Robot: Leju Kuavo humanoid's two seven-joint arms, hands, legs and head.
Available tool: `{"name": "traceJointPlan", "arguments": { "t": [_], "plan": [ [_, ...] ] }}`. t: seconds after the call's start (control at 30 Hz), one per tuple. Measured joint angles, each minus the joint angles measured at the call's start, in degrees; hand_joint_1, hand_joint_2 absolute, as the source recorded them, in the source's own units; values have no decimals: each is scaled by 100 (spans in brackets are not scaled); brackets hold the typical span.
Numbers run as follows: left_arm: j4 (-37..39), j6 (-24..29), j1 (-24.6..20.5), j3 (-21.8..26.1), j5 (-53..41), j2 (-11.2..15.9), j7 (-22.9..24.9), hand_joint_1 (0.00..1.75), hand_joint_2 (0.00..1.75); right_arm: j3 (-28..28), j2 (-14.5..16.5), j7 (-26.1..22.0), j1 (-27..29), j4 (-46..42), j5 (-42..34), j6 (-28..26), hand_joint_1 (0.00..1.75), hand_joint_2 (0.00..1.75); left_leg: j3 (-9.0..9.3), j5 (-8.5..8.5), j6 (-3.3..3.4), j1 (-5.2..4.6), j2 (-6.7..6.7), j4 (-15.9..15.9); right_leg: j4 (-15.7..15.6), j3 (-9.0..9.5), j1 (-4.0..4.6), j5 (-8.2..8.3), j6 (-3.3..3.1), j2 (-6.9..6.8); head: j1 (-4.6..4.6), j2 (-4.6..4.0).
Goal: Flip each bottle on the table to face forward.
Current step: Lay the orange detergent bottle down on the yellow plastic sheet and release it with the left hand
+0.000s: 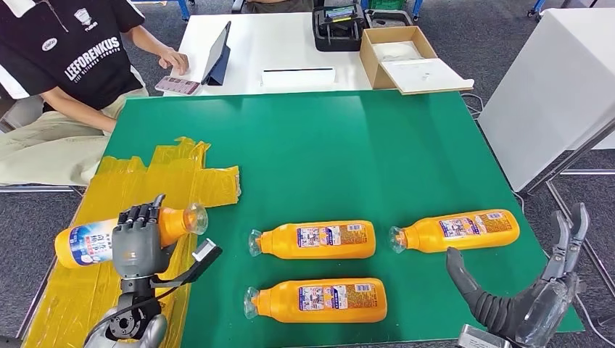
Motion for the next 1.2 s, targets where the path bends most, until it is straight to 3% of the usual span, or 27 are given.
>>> {"name": "traceJointPlan", "arguments": {
  "t": [0.2, 0.5, 0.97, 1.0, 1.03, 1.13, 1.2],
  "plan": [
    [782, 4, -244, -303, -2, 189, 19, 175, 175, 5, -2, -23, 2, 0, -8, -3, 0, 175, -1, 2, -3, 0, 1, 0, 1, 0, 0, 0, 0, 2, 1, 0],
    [1369, 6, -440, -340, -2, 259, 33, 175, 175, 24, -29, -10, -2, 7, -60, 5, 0, 175, -3, 1, -2, 0, -1, 0, 0, 0, 0, 0, 0, 0, 0, 0],
    [1730, 13, -528, -296, -2, 273, 16, 175, 175, 33, -44, 50, -32, 9, -12, 38, 0, 175, -3, 2, -3, 0, -1, 0, 1, 0, 0, 0, 0, 0, 0, 0],
    [1760, 13, -543, -274, -2, 272, 7, 168, 175, 34, -38, 67, -46, 9, 14, 50, 0, 175, -3, 2, -3, 0, -1, 0, 1, 0, 0, 0, 0, 0, 1, 0],
    [1789, 11, -561, -254, -2, 272, 1, 135, 175, 34, -27, 84, -61, 9, 46, 64, 0, 175, -3, 2, -3, 0, -1, 0, 1, 0, 0, 0, 0, 0, 1, 0],
    [1882, -76, -612, -194, -2, 263, -18, 14, 175, 34, 41, 145, -100, 8, 173, 143, 0, 175, -2, 3, -3, 0, -1, 0, 0, 0, 0, 0, 0, 0, 1, 0],
    [1916, -348, -644, -165, -2, 251, 14, 0, 175, 34, 107, 164, -104, 7, 246, 242, 0, 175, 0, 3, -3, 0, -1, 0, 0, 2, 0, 0, 0, -1, 0, 0]
  ]
}}
